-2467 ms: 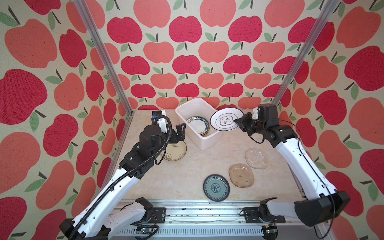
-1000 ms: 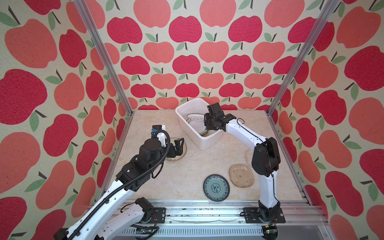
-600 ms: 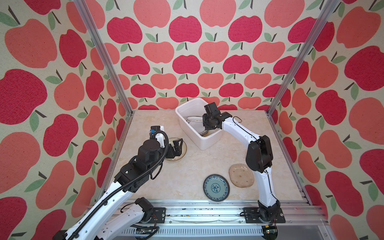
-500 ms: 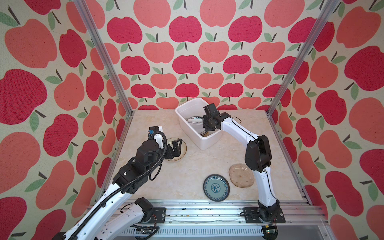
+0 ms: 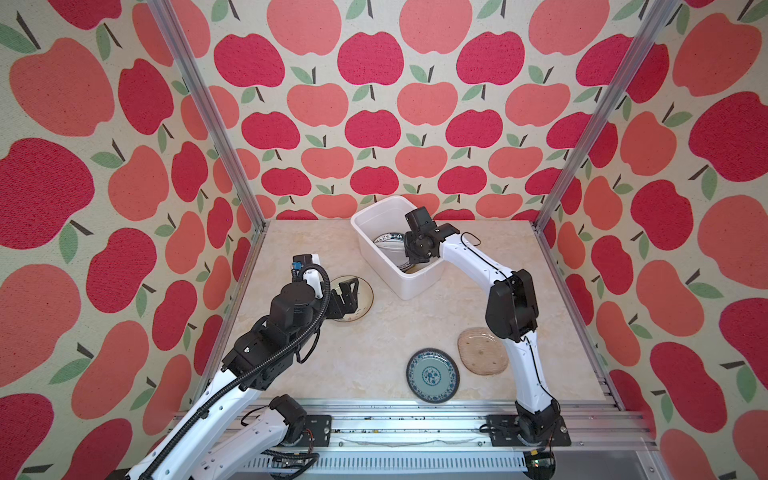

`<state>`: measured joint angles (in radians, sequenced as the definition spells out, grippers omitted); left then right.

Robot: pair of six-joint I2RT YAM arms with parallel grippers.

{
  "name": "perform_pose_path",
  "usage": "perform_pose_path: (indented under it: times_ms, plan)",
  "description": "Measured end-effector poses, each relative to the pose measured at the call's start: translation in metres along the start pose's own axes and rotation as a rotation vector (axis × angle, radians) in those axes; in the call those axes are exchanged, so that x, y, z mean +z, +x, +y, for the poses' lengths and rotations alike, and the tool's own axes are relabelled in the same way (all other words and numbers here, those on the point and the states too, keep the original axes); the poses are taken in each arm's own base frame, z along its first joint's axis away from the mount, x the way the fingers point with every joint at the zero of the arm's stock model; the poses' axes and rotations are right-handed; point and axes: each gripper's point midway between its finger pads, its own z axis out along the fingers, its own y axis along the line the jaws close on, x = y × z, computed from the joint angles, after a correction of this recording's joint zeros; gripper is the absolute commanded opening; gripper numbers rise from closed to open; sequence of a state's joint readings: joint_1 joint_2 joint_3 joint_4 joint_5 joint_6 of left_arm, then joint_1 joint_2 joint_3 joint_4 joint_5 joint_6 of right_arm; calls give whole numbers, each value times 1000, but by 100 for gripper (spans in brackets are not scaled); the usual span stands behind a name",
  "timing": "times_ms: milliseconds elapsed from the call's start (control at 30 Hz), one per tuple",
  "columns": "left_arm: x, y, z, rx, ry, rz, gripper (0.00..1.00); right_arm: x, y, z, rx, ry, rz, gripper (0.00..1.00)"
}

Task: Place the plates into the plastic bin on the countertop
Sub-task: 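Lower the plate into the bin against the stacked plates and open the right gripper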

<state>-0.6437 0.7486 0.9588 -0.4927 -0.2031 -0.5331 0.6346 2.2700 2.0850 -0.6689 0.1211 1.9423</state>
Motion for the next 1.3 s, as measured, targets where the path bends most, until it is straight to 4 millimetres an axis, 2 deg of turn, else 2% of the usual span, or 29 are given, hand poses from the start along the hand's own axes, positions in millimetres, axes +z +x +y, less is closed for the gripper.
perform_pose_path:
  times_ms: [533, 900, 1067, 1300]
  plan:
    - [-5, 0, 10, 0, -39, -13, 99, 7, 5, 6, 2, -7, 20, 9]
    - [-5, 0, 16, 3, -68, -14, 99, 22, 11, 3, 3, 0, 60, 18]
    - [-5, -1, 17, 3, -74, -18, 99, 23, 11, 3, 6, 5, 69, 20]
    - [-5, -2, 19, 0, -81, -21, 99, 26, 13, 5, 7, -4, 80, 29]
